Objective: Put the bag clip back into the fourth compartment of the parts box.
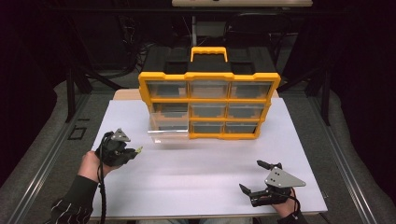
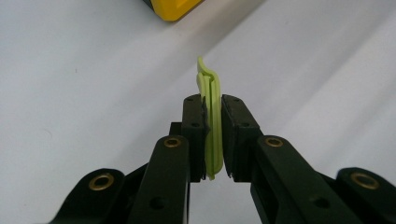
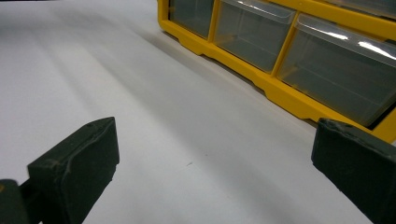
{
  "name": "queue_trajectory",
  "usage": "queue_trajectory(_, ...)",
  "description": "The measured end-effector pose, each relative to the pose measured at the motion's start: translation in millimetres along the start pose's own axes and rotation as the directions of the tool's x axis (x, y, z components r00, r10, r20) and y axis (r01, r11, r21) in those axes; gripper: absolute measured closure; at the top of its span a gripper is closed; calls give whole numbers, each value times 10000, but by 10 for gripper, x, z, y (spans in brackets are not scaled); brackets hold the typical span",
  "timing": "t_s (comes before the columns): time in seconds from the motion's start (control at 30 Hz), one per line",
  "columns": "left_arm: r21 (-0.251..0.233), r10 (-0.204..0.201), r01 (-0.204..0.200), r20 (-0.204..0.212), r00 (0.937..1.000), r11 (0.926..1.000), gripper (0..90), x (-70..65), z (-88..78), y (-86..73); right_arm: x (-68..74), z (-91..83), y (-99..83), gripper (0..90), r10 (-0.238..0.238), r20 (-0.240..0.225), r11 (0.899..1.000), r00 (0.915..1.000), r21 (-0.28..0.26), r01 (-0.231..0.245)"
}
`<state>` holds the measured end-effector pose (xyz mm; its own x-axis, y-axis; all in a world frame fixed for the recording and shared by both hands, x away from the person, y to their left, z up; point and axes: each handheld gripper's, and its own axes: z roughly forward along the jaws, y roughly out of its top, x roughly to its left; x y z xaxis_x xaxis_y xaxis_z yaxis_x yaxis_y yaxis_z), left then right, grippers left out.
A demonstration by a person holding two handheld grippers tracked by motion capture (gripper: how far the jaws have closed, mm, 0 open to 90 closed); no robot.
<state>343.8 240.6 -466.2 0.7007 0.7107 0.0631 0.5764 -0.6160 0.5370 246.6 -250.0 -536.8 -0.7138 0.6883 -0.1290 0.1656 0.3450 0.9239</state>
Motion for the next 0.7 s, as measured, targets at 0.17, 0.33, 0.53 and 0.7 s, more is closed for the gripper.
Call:
queue_trajectory(0.17,61,124,-124,13,9999,9999,806,46,-38,62,2,-1,1,6,-14,4,10000,10000,-1,14)
queue_trajectory(0.33,-84,100,-100,-3,9999,9999,806,117,-104,133,1,-3,0,6,-17,14,10000,10000,-10,17)
queue_trajectory(0.53,-113,236,-236,-42,9997,9997,806,147,-211,206,-2,-4,-1,6,-9,15,10000,10000,-7,9)
queue_trajectory(0.7,-184,361,-359,101,9993,9992,806,166,-285,253,-2,-4,-1,6,-2,-8,10000,10000,14,2)
